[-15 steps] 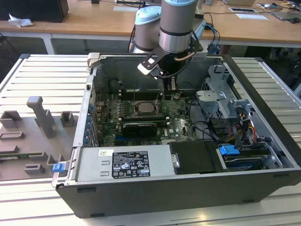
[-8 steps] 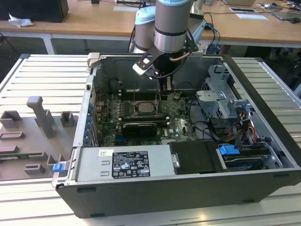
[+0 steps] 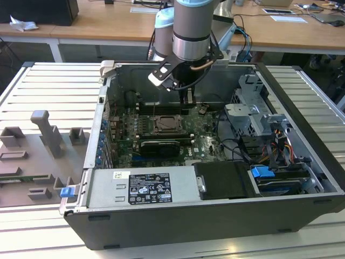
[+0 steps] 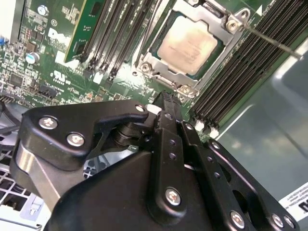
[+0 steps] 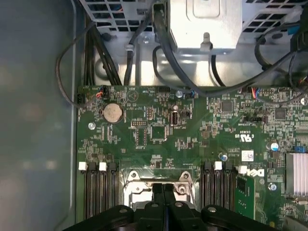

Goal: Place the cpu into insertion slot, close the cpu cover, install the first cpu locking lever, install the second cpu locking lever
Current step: 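Close the cpu cover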

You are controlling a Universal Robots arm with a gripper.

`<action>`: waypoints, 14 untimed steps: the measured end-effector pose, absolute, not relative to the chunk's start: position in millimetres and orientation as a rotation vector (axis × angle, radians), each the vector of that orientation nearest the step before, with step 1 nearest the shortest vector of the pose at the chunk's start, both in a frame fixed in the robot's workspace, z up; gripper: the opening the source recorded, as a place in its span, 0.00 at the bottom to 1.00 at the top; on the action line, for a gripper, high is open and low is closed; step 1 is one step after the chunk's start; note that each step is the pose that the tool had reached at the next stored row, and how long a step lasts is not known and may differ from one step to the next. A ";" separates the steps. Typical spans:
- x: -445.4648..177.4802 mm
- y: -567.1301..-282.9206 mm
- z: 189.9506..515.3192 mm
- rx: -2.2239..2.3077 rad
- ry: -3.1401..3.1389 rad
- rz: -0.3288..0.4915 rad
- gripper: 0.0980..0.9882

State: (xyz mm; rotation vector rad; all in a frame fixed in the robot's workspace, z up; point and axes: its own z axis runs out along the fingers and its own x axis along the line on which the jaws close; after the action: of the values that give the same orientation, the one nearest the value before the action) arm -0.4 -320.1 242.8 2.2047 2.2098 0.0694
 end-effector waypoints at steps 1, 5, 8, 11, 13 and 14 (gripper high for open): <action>-2.1 -320.0 242.3 2.205 2.210 0.069 0.01; -6.3 -319.9 241.1 2.205 2.210 0.069 0.01; -9.7 -319.8 240.5 2.205 2.210 0.069 0.01; -11.0 -319.8 240.4 2.205 2.210 0.069 0.01; -12.0 -319.8 240.2 2.205 2.210 0.069 0.01; -12.5 -319.8 240.2 2.205 2.210 0.069 0.01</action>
State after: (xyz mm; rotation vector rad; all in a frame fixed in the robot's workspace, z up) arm -12.5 -319.8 240.2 2.2048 2.2098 0.0690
